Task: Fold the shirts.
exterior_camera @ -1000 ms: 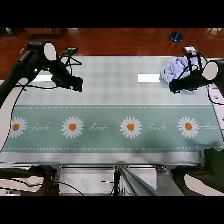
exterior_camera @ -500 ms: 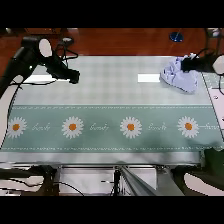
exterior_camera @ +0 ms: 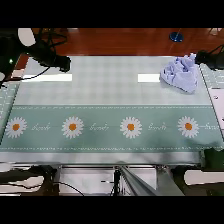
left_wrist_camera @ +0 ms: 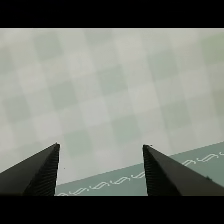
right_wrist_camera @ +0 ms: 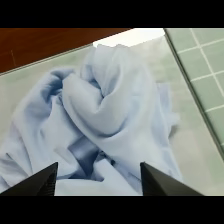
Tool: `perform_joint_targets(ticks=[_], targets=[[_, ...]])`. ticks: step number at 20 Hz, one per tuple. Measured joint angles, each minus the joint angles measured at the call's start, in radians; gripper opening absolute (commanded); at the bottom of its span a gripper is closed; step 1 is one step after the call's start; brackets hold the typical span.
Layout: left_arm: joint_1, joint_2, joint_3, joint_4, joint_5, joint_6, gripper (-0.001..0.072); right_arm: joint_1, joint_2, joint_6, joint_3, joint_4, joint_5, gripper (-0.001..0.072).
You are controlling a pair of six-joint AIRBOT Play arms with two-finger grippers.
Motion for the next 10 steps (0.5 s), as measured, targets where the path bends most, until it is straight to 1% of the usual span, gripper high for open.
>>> perform_joint_targets(ticks=[5, 6, 7, 8, 9, 10], targets=[[-0.001, 0.018, 0.002, 0.003, -0.039, 0.0, 0.0628, -0.002, -0.143, -0.024, 0.013, 0.079, 0.007, 0.0573], [-0.003, 0.021, 0.002, 0.003, -0.039, 0.0, 0.0628, 0.001, -0.164, -0.028, 0.014, 0.086, 0.007, 0.0566], [-0.004, 0.021, 0.002, 0.003, -0.045, 0.0, 0.0628, 0.005, -0.186, -0.032, 0.015, 0.092, 0.009, 0.0535], [-0.006, 0.021, 0.002, 0.003, -0.047, -0.001, 0.0627, 0.009, -0.205, -0.036, 0.015, 0.095, 0.019, 0.0367], [-0.008, 0.023, 0.002, 0.002, -0.049, -0.001, 0.0627, 0.014, -0.221, -0.041, 0.016, 0.099, 0.025, 0.0137], [-0.01, 0.023, 0.002, 0.002, -0.054, -0.001, 0.0627, 0.018, -0.233, -0.046, 0.016, 0.101, 0.029, 0.003]])
